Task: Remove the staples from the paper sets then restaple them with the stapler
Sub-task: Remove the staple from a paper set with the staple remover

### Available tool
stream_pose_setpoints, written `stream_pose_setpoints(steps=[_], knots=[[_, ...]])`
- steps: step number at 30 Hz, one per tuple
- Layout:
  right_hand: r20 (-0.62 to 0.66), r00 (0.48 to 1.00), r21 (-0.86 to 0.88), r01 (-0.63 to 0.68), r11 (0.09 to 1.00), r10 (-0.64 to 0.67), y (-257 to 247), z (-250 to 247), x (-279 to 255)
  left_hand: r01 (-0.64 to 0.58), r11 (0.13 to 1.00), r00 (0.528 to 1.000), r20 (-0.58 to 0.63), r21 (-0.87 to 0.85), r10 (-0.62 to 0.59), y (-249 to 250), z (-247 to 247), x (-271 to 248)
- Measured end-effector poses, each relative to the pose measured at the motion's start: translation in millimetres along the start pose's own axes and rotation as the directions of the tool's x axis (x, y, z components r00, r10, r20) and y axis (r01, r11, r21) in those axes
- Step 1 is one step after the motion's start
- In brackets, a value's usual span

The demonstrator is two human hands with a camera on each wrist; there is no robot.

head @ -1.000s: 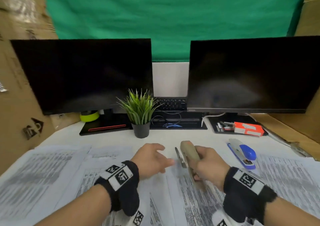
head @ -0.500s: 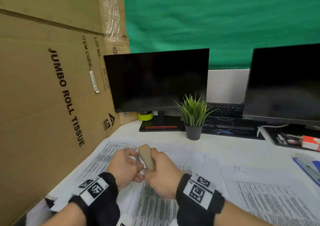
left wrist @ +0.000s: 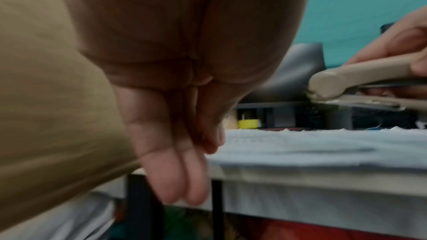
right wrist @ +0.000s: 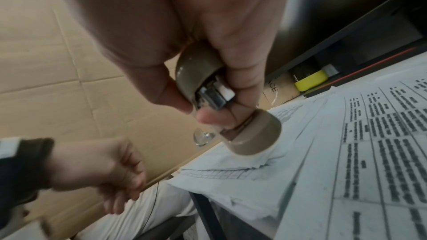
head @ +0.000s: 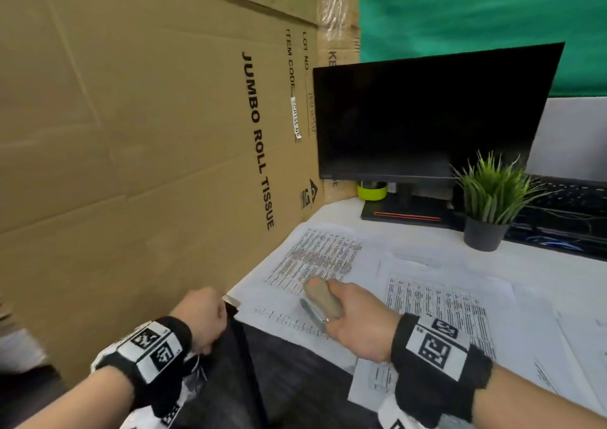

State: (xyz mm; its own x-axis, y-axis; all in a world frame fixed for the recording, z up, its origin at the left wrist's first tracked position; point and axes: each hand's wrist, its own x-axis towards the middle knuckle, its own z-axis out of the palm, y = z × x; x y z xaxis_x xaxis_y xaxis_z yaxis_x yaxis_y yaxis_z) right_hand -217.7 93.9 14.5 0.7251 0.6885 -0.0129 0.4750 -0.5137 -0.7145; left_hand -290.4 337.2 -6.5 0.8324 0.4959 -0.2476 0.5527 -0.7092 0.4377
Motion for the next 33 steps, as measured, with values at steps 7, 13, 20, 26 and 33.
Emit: stream_pose_setpoints(steps=[7, 13, 20, 26, 33], knots=[[-0.02, 0.992, 0.079, -0.121, 0.989, 0.123, 11.4, -15.7, -13.9, 0.033, 0.982, 0.998, 0.039, 0.185, -0.041, -34.6, 1.1, -2.5], [-0.174, 0.93, 0.309, -0.261, 0.914, 0.324, 48.9, -67.3, -57.1, -0.161, 0.984, 0.983, -0.079, 0.077, 0.167, 40.8, -11.5, 1.4], [-0.404, 0.649, 0.483, -0.446, 0.753, 0.644, 146.3, -149.2, -178.7, -0.53, 0.839, 0.845, 0.163, 0.126, 0.51, 213.1, 38.1, -2.2], [-0.636, 0.333, 0.555, -0.429, 0.712, 0.696, 215.8, -230.0, -281.8, -0.669, 0.718, 0.742, 0.229, 0.193, 0.63, 311.5, 74.4, -4.3], [-0.637, 0.434, 0.389, -0.533, 0.751, 0.637, 247.1, -279.6, -296.8, -0.597, 0.732, 0.685, 0.266, -0.329, 0.679, 372.7, 111.3, -16.7]])
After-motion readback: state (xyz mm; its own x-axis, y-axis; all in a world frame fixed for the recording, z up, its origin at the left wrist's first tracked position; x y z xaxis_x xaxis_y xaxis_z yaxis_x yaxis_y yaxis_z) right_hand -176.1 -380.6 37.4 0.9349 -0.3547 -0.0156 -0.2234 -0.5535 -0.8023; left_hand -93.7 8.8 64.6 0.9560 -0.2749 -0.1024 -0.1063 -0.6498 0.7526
